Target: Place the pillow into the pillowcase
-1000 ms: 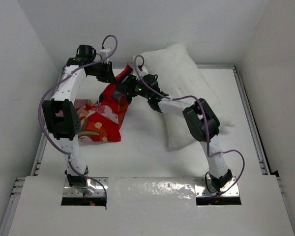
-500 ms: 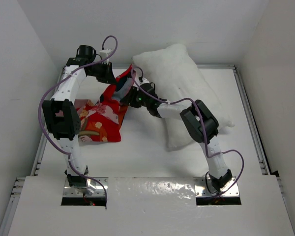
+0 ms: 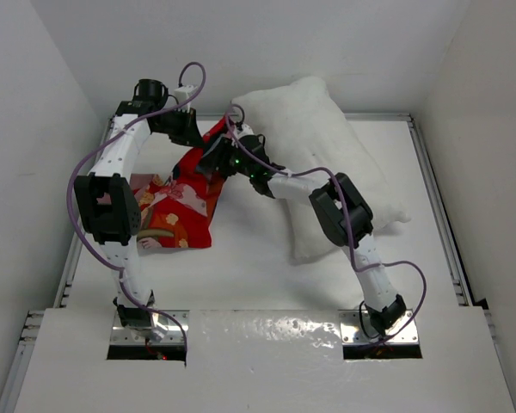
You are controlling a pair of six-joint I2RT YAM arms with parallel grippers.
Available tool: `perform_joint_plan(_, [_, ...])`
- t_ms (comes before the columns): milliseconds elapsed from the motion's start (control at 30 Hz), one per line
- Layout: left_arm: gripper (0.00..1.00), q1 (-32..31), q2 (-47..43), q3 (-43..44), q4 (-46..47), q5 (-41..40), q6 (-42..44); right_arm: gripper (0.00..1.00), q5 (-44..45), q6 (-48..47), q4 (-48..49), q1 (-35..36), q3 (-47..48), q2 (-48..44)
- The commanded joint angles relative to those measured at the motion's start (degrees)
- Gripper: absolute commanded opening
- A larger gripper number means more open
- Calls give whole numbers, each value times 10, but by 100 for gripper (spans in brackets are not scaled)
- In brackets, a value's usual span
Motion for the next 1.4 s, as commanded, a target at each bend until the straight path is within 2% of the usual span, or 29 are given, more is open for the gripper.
perform_joint_plan(0, [0, -5, -29, 3, 17, 28, 0, 35, -24, 30, 15, -1, 76, 47])
perform_joint_plan(67, [0, 2, -30, 9, 30, 55, -14, 8, -26, 41, -2, -5, 109, 76])
perform_joint_plan(100, [0, 7, -31, 17, 34, 58, -20, 0, -25, 57, 1, -8, 105, 77])
perform_joint_plan(167, [0, 42, -32, 63, 43, 34, -39, 0, -23, 74, 25, -29, 43, 47])
perform_joint_plan(200, [0, 59, -32, 85, 43, 19, -41, 0, -18, 77, 30, -40, -20, 29])
perform_joint_plan(233, [0, 97, -33, 106, 48, -14, -42, 0, -11, 72, 30, -49, -51, -15])
perform_joint_plan(333, [0, 153, -48, 170, 64, -53, -29, 0, 0, 38, 22, -92, -169, -81])
perform_joint_plan(433, [0, 149, -83, 180, 50, -73, 36, 0, -24, -21, 22, -111, -216, -138])
perform_joint_plan(500, [0, 142, -91, 174, 24, -16, 52, 0, -64, -61, 0, -111, -205, -151])
perform_joint_plan(600, [0, 107, -110, 90, -12, 2, 69, 0, -126, -80, -9, -110, -194, -152])
perform_joint_plan(633, [0, 89, -115, 66, -31, -2, 94, 1, -129, -94, -15, -110, -195, -159])
perform_joint_plan(667, [0, 82, -117, 28, -42, -6, 104, 24, -129, -128, -47, -110, -194, -166])
perform_joint_plan(733, [0, 68, -118, -2, -64, -1, 117, 45, -128, -178, -100, -110, -173, -193])
perform_joint_plan(767, [0, 64, -118, -28, -67, 5, 118, 56, -128, -235, -166, -110, -160, -202])
perform_joint_plan(800, [0, 61, -118, -41, -65, 4, 119, 74, -133, -262, -204, -110, -124, -211])
perform_joint_plan(833, [0, 58, -118, -48, -59, 4, 117, 85, -130, -294, -242, -110, -104, -231])
perform_joint_plan(867, [0, 58, -118, -58, -56, -2, 114, 94, -118, -350, -320, -110, -81, -242])
perform_joint_plan(900, [0, 57, -117, -62, -49, -3, 104, 99, -94, -373, -353, -110, -43, -254])
perform_joint_plan(933, [0, 57, -116, -63, -34, -6, 97, 99, -11, -391, -380, -110, -30, -272])
perform_joint_plan(1000, [0, 57, -112, -64, -14, -11, 68, 99, 99, -436, -432, -110, -5, -279])
perform_joint_plan(1033, [0, 56, -110, -64, 8, -13, 55, 99, 198, -455, -443, -110, 0, -276])
perform_joint_plan(1133, [0, 56, -103, -64, 49, -11, 11, 99, 329, -541, -529, -110, 40, -189])
perform_joint_plan(1200, [0, 57, -96, -64, 65, -12, -12, 99, 377, -570, -556, -110, 77, -144])
perform_joint_plan(1300, [0, 57, -89, -59, 90, -40, -35, 96, 396, -620, -549, -110, 77, -88])
perform_joint_plan(1333, [0, 59, -87, -55, 94, -56, -39, 91, 393, -628, -548, -110, 78, -80])
perform_joint_plan(1367, [0, 60, -82, -50, 97, -62, -42, 65, 387, -630, -554, -110, 80, -74])
